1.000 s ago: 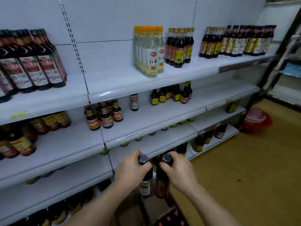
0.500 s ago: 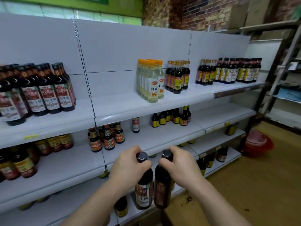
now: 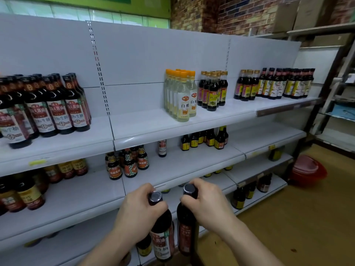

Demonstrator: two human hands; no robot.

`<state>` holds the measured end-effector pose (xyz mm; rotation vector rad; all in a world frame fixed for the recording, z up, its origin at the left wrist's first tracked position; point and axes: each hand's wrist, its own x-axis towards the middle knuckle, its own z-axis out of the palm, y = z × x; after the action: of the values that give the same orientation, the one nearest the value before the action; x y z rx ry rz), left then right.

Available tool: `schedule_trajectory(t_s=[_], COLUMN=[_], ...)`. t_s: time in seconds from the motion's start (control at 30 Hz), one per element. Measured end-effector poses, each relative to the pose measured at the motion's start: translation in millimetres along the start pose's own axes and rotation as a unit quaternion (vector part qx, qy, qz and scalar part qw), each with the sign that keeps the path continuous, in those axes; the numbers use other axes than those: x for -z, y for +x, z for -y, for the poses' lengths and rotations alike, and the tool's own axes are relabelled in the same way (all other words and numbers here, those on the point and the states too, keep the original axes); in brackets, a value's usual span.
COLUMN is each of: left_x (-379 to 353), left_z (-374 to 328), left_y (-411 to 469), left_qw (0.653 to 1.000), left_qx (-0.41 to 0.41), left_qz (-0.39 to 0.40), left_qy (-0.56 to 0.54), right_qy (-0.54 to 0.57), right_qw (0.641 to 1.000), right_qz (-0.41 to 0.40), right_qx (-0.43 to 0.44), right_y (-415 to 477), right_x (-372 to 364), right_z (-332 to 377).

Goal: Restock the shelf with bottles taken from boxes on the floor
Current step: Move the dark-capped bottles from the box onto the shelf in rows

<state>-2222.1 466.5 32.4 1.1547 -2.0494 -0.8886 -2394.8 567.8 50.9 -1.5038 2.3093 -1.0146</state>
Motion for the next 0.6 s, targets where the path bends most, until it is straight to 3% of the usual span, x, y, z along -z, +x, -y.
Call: schedule_trajectory(t_s=[0.27,0.6], left_x=[54,170], left_z=[19,63], left_y=[-2,15], left_qw=[0.999,0.996], left_qx=[0.019,-0.032], left_qz=[-0.024,-0.055], left_qy=[-0.034,-0.062], right_qy=[0.003,0.006], right_qw=[1.0,0.999], right_qz=[0.026,0.013], right_qx=[0.017,0.044], right_y=[10,28], right_x=[-10,-45], right_z=[52,160])
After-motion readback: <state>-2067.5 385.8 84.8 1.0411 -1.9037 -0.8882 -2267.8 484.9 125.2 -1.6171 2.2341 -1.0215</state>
